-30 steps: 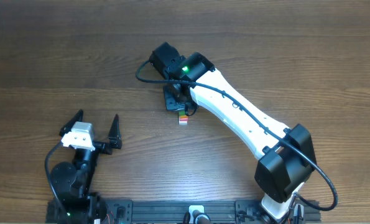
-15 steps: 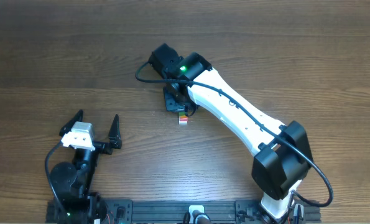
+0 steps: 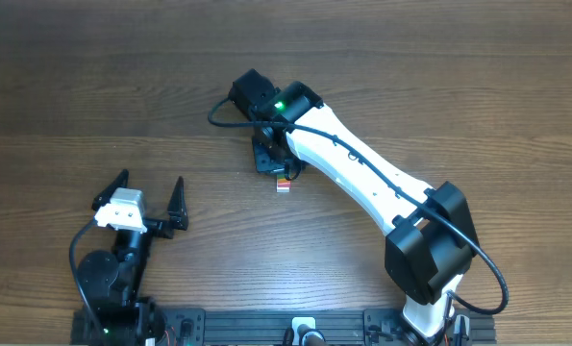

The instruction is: Stack Cubes

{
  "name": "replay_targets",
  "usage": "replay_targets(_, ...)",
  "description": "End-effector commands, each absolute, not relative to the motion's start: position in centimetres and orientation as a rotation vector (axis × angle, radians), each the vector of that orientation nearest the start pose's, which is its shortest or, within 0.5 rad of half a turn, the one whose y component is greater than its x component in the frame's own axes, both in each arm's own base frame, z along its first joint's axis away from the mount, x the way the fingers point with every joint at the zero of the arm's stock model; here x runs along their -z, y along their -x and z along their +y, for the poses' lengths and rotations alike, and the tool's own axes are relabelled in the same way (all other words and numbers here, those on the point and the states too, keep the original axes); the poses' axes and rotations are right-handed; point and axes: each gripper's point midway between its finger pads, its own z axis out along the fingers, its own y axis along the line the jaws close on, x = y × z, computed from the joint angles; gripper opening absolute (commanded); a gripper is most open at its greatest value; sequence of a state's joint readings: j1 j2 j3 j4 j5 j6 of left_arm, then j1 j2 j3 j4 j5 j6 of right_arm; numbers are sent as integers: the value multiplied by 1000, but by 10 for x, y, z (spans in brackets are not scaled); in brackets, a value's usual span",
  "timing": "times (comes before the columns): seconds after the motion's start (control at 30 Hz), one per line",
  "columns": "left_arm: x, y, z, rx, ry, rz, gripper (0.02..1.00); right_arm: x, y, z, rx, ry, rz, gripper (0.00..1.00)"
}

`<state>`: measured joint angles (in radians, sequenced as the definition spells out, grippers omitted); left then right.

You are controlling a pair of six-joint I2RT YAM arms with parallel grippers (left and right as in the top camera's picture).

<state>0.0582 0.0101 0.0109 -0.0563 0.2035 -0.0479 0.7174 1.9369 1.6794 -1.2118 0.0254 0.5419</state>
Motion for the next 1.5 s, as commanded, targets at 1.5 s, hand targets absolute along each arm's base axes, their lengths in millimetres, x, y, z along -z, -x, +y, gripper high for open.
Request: replay_targets(1.5,-162,-244,-23,157,-93,1623,1000,-101,-302,260,-44,282,3044,277)
